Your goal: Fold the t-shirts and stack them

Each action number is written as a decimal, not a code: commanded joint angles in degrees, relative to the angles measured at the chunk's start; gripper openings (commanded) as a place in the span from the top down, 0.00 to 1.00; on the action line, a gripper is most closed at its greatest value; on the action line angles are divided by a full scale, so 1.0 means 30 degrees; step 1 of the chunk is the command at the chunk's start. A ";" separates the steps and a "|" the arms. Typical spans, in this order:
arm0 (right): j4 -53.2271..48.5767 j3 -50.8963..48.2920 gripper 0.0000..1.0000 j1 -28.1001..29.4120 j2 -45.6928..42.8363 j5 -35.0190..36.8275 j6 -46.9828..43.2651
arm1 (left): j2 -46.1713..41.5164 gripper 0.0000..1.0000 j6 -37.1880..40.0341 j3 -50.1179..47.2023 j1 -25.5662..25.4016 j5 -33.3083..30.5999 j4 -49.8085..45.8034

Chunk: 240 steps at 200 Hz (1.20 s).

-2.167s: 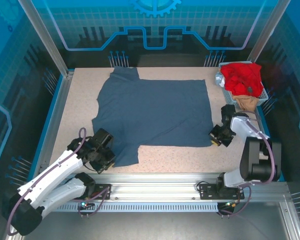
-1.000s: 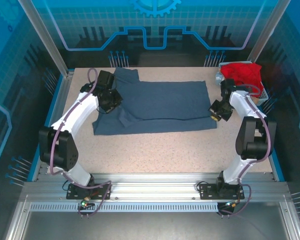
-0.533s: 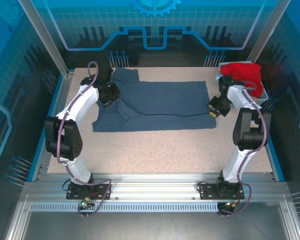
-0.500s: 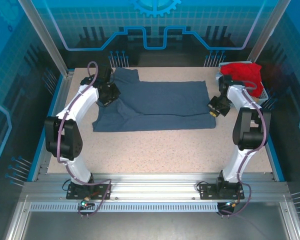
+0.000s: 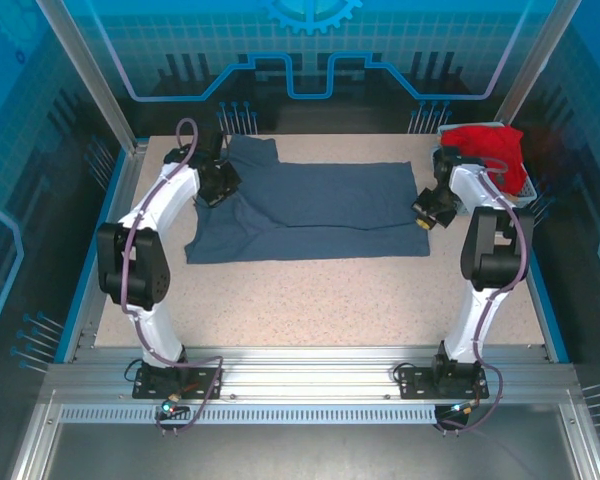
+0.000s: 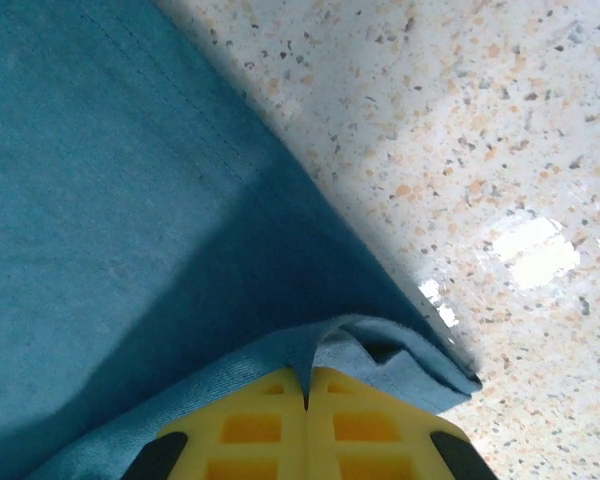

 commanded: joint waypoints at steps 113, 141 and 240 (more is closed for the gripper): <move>0.1994 -0.3042 0.58 0.0473 -0.3200 -0.1855 -0.1409 | -0.4367 0.68 -0.2231 -0.6364 0.1287 0.2673 0.1983; 0.3269 -0.5357 0.77 0.1265 -0.3481 -0.2330 -0.1372 | -0.4510 0.87 -0.3696 -0.9461 0.1419 0.3631 0.3552; 0.0755 -0.4622 0.82 0.2183 -0.0002 -0.0402 -0.1261 | -0.1709 0.91 -0.6859 -1.1731 0.1881 0.1934 0.3608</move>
